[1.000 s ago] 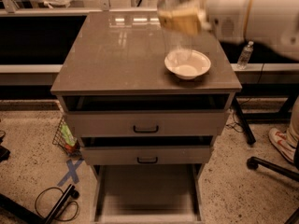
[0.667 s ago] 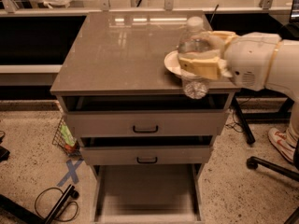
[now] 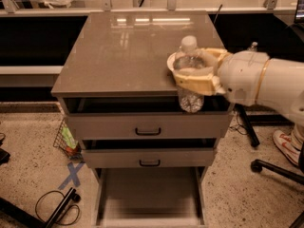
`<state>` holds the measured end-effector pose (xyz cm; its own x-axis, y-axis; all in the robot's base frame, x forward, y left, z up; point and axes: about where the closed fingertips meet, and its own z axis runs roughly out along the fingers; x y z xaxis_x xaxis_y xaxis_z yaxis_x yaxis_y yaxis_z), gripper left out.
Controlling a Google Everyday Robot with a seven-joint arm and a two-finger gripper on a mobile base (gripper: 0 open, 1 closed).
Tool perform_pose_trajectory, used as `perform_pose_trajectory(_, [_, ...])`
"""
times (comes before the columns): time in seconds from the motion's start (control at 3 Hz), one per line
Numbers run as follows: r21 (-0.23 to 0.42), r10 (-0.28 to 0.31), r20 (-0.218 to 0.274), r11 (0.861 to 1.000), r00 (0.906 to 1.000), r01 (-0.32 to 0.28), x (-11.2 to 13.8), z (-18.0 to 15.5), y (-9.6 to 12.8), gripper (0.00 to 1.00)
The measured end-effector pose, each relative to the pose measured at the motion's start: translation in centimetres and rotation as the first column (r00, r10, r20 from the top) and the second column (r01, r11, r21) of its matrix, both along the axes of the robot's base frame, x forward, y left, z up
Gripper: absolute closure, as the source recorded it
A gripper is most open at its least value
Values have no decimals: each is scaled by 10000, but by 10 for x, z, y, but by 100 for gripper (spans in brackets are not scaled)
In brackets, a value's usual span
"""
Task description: Place water bottle into bottom drawer
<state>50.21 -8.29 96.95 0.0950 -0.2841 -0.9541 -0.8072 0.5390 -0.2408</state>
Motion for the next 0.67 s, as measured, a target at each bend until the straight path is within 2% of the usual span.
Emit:
perform_pose_trajectory(0.33, [129, 1021, -364, 9947, 9941, -1016, -14, -62, 13, 100])
perform_pose_trajectory(0.67, [328, 2067, -156, 9780, 9783, -2061, -36, -109, 13, 100])
